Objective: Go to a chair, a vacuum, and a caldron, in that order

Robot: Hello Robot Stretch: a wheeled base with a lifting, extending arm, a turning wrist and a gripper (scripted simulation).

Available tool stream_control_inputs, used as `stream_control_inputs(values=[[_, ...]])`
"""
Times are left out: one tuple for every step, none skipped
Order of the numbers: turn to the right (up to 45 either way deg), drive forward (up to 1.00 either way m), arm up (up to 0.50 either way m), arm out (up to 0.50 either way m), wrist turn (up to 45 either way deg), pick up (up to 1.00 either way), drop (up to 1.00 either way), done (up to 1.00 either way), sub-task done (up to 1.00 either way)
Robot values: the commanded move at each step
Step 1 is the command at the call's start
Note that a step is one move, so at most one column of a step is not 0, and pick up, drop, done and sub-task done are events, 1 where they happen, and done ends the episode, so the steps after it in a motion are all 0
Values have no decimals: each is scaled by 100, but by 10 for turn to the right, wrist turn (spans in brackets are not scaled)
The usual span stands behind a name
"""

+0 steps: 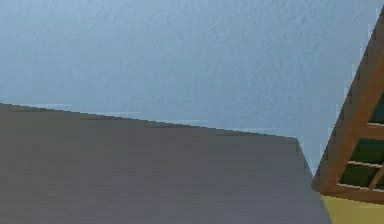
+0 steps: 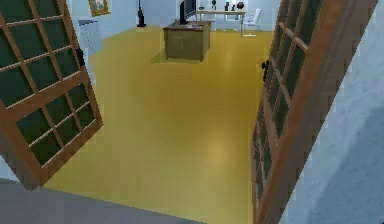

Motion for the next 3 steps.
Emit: stream_control_inputs(values=[[0,10,0,0,0,0,0,0,0],[-450,0,0,0,0,0,0,0,0],[-360,0,0,0,0,0,0,0,0]])
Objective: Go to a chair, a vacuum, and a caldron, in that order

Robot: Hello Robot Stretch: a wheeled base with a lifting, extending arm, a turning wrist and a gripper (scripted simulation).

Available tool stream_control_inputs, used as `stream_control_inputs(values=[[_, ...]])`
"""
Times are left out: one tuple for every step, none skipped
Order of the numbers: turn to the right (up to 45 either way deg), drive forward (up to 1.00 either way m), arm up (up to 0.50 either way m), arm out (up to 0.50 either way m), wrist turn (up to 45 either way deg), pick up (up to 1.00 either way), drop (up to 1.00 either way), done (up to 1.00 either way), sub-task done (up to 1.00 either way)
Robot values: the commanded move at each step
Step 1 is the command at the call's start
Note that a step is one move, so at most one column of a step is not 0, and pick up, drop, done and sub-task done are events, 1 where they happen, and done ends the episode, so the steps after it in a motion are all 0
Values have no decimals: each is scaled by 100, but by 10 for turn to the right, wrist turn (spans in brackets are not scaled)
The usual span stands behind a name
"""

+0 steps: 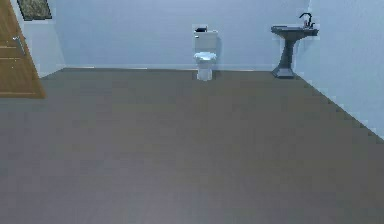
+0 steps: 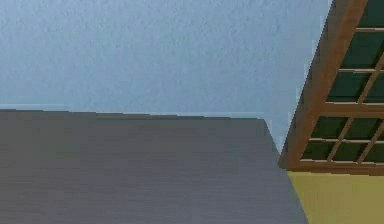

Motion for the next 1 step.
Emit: stream_control_inputs(values=[[0,60,0,0,0,0,0,0,0]])
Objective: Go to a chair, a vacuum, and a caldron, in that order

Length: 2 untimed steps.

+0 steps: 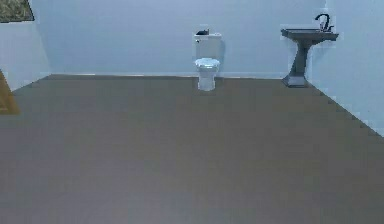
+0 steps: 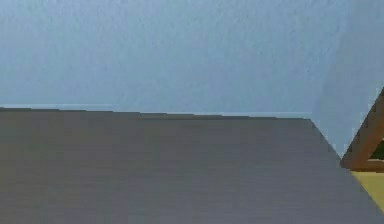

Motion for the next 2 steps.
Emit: stream_control_inputs(values=[[-390,0,0,0,0,0,0,0,0],[0,45,0,0,0,0,0,0,0]])
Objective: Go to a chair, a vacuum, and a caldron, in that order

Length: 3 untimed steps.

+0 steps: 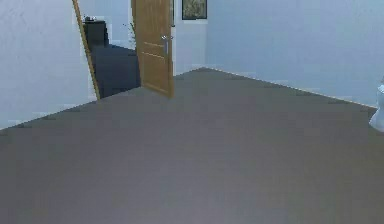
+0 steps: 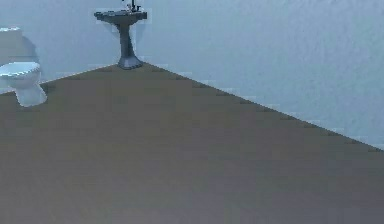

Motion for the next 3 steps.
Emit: stream_control_inputs(values=[[-420,0,0,0,0,0,0,0,0],[-30,0,0,0,0,0,0,0,0],[0,15,0,0,0,0,0,0,0]])
